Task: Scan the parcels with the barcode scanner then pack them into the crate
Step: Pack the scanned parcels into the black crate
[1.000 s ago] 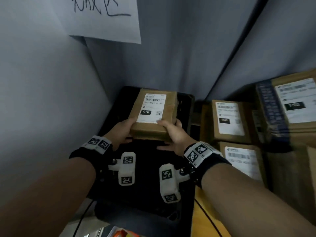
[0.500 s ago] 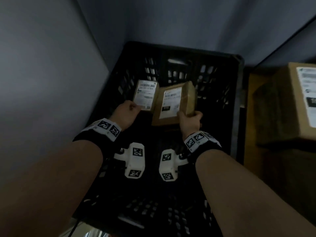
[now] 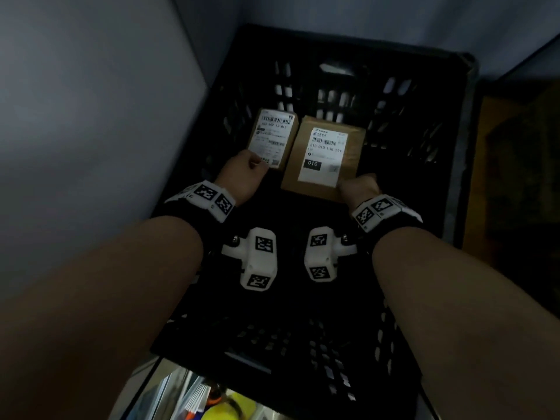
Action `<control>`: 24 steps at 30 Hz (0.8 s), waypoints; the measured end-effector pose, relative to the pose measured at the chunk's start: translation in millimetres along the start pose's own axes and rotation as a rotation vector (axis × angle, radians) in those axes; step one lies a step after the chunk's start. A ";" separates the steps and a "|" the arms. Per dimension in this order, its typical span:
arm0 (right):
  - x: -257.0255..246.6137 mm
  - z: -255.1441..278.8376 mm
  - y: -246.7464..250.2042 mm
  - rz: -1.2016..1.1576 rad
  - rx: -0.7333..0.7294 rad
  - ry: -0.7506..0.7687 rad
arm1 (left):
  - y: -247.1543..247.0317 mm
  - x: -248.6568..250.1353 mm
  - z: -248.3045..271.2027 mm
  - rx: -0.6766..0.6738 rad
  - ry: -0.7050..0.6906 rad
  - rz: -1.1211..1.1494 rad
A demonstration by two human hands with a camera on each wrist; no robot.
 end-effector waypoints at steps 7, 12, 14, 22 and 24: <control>-68.5 90.6 34.4 0.169 -0.119 0.354 | 30.3 68.1 45.9 0.023 -0.076 0.042; -97.4 166.8 110.7 0.065 -0.089 0.587 | 52.7 133.3 91.3 0.056 -0.156 0.126; -100.7 189.0 149.9 0.037 -0.067 0.642 | 53.0 163.1 108.3 0.051 -0.202 0.133; -79.0 233.0 327.0 0.041 0.137 0.718 | 6.7 305.0 191.3 -0.028 -0.403 0.215; -67.4 234.2 369.2 0.033 0.175 0.698 | -13.8 330.5 206.4 -0.061 -0.416 0.243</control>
Point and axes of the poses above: each hand's wrist, its own z-axis away from the middle knuckle, its own y-axis out of the back of the hand, x = y × z, the point moved 8 cm from there along -z, towards the middle knuckle, and after that the axes turned 7 degrees about -y, right-handed, at the moved point
